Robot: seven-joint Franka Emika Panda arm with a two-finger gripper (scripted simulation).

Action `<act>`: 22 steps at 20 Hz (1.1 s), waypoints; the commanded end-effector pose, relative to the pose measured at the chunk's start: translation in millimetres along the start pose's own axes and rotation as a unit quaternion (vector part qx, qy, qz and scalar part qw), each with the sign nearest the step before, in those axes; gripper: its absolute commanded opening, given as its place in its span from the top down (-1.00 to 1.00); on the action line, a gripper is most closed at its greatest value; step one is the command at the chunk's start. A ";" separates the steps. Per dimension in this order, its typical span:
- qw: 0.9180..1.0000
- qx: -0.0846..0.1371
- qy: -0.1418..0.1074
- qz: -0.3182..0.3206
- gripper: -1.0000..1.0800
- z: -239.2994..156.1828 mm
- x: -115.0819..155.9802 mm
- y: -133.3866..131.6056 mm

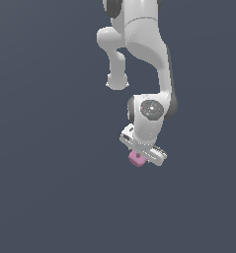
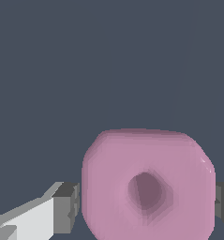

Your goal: Pick up the object and move it to a goal position.

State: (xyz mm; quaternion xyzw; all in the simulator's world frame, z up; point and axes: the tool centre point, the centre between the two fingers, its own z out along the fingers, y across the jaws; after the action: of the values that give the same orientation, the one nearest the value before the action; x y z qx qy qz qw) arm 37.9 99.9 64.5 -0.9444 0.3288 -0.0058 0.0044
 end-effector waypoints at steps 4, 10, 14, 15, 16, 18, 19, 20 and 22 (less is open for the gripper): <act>1.000 -0.006 -0.004 0.003 -0.92 23.7 -0.8 5.7; 1.000 -0.006 -0.004 0.003 1.00 23.6 -0.4 5.3; 1.000 -0.006 -0.004 0.003 1.00 23.6 -0.4 5.3; 1.000 -0.006 -0.004 0.003 1.00 23.6 -0.4 5.3; 1.000 -0.006 -0.004 0.003 1.00 23.6 -0.4 5.3; 1.000 0.008 0.009 0.004 1.00 3.2 10.2 -2.3; 1.000 0.008 0.009 0.004 1.00 2.7 10.2 -1.8; 1.000 0.008 0.009 0.004 1.00 1.9 10.2 -0.9; 1.000 0.007 0.009 0.004 1.00 -0.5 10.2 1.9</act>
State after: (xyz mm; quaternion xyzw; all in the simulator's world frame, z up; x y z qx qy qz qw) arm 45.5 93.8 63.1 -0.9429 0.3325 -0.0162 0.0084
